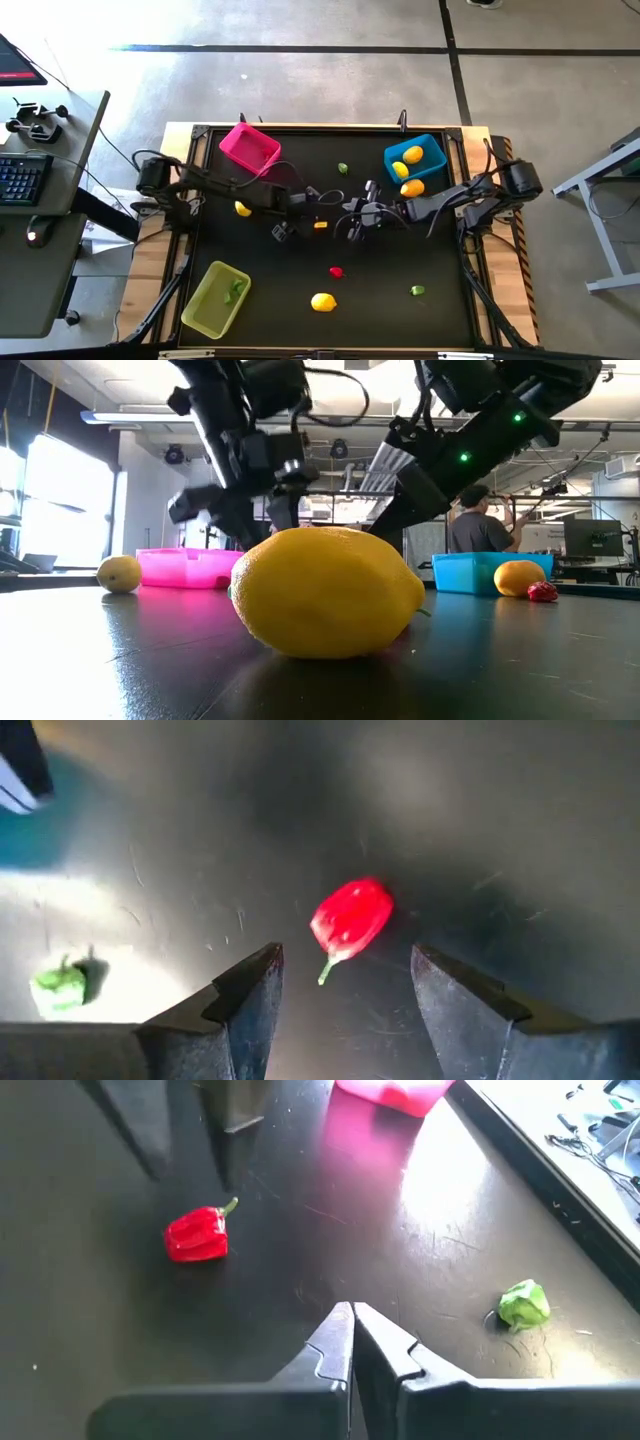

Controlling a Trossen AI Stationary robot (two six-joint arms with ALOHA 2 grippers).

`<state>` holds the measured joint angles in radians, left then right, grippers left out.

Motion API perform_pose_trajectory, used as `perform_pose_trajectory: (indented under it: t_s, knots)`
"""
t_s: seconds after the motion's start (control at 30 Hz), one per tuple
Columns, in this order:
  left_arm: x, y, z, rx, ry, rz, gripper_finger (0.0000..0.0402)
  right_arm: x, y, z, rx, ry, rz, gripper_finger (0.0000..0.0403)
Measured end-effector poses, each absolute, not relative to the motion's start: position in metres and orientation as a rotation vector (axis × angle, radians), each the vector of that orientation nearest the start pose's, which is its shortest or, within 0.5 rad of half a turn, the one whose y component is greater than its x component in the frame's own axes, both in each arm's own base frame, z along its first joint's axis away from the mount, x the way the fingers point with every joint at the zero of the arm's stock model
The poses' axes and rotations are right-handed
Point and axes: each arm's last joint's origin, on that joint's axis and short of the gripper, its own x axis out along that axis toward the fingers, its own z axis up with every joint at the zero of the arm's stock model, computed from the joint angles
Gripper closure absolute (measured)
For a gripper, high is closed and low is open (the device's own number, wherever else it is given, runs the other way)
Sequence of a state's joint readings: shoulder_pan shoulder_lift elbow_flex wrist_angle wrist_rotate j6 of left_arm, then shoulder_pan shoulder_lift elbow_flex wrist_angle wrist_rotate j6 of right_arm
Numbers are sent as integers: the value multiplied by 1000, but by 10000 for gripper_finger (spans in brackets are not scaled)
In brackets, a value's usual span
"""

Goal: Sort produce into baskets
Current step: Put the red bell pepper into the red bin

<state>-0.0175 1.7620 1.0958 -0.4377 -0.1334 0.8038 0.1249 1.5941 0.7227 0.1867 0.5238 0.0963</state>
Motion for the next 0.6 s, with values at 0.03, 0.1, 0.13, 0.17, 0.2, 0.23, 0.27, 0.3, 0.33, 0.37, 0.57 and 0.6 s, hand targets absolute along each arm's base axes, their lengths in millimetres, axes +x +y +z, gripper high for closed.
perform_pose_trajectory:
  t_s: [0.03,0.1,0.13,0.17,0.2,0.23,0.27,0.3,0.33,0.37,0.57,0.6]
  knots:
    - [345,-1,168,806,1099,-330,192,301,23,160,-129,635,-413,403]
    - [347,2,164,799,1103,-311,194,301,23,160,-126,633,-415,403]
    - [348,3,162,787,1112,-312,196,301,23,160,-124,633,-417,403]
    - [349,3,160,770,1109,-312,200,301,23,160,-125,632,-422,403]
    - [350,4,158,755,1101,-314,204,301,23,160,-128,631,-428,403]
    - [350,4,157,738,1099,-322,210,301,23,160,-130,628,-433,403]
    - [350,4,156,719,1101,-332,218,301,23,160,-131,626,-432,403]
    - [351,5,155,706,1092,-339,226,301,23,160,-131,625,-432,403]
    - [352,5,155,700,1078,-342,235,301,23,160,-132,626,-432,403]
    - [353,5,155,694,1076,-347,244,301,23,160,-135,624,-431,403]
    - [356,4,143,686,1089,-350,295,302,23,161,-137,618,-432,403]
    - [357,4,141,685,1094,-352,302,302,23,161,-138,618,-433,403]
